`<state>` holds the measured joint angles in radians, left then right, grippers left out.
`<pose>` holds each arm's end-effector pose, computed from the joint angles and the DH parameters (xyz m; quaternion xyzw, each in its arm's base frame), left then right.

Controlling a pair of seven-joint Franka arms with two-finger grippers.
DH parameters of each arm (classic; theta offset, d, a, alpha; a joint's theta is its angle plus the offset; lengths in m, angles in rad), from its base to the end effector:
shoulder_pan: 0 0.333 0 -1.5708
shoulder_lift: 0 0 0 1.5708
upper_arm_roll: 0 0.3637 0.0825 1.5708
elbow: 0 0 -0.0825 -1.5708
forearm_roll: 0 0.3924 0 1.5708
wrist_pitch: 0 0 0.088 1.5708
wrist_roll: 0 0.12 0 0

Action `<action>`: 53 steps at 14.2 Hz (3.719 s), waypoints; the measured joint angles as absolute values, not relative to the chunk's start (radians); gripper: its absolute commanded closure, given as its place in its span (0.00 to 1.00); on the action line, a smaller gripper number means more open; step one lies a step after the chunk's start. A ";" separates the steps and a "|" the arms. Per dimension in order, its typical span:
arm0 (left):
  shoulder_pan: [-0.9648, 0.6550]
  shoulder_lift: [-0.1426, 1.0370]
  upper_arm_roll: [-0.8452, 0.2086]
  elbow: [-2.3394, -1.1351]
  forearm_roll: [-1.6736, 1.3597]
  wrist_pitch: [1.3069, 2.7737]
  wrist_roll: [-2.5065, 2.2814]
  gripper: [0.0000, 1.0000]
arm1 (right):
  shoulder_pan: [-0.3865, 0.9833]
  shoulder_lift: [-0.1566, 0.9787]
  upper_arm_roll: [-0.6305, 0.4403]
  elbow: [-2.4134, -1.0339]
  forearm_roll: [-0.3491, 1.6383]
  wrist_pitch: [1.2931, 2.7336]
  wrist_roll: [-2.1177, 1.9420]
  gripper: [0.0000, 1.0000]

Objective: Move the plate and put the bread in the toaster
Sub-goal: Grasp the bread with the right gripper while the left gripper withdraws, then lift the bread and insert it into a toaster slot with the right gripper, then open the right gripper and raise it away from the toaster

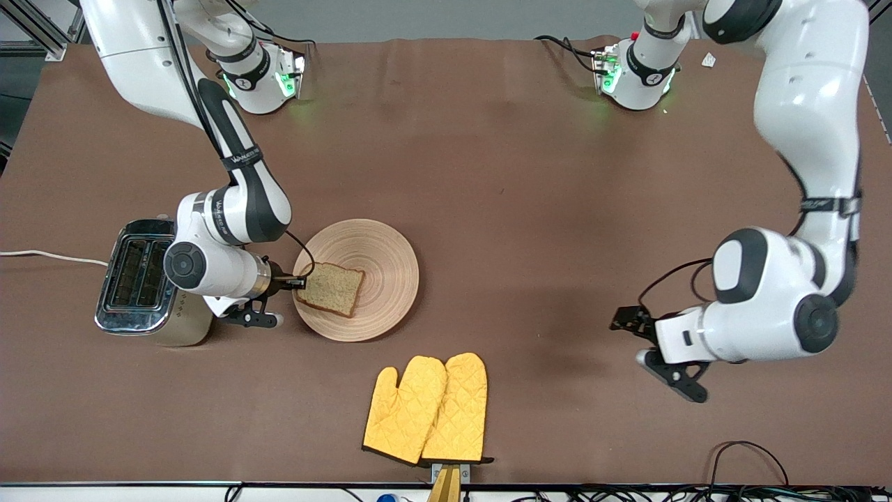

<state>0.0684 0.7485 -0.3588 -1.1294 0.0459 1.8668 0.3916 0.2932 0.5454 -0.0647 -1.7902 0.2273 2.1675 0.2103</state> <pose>0.7802 -0.1355 0.4052 0.9504 -0.2948 0.0209 0.0969 0.6463 0.1656 0.2571 -0.9923 0.0590 0.0956 0.0516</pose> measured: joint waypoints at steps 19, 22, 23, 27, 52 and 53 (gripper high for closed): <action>0.183 0.120 -0.305 -1.350 0.013 1.583 -0.073 0.00 | 0.302 0.575 -0.063 -1.736 0.227 2.124 0.210 1.00; 0.183 0.005 -0.307 -1.505 0.010 1.645 -0.075 0.00 | 0.302 0.572 -0.067 -1.566 0.175 1.880 0.239 1.00; 0.184 -0.012 -0.306 -1.522 0.010 1.651 -0.075 0.00 | 0.302 0.568 -0.070 -1.506 0.116 1.802 0.248 1.00; 0.178 -0.024 -0.306 -1.524 0.010 1.653 -0.075 0.00 | 0.303 0.544 -0.075 -1.340 -0.188 1.550 0.263 1.00; -0.017 -0.024 -0.123 -1.523 0.010 1.624 -0.077 0.00 | 0.241 0.671 -0.075 -1.335 -0.676 1.379 0.283 0.56; -0.017 -0.024 -0.124 -1.523 0.010 1.624 -0.077 0.00 | 0.239 0.678 -0.076 -1.334 -0.667 1.398 0.284 0.15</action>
<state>-0.0173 -0.0237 -0.1238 -1.5225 0.0100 1.6235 -0.0767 0.2394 0.6779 -0.0756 -1.3345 -0.6669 1.3983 0.2838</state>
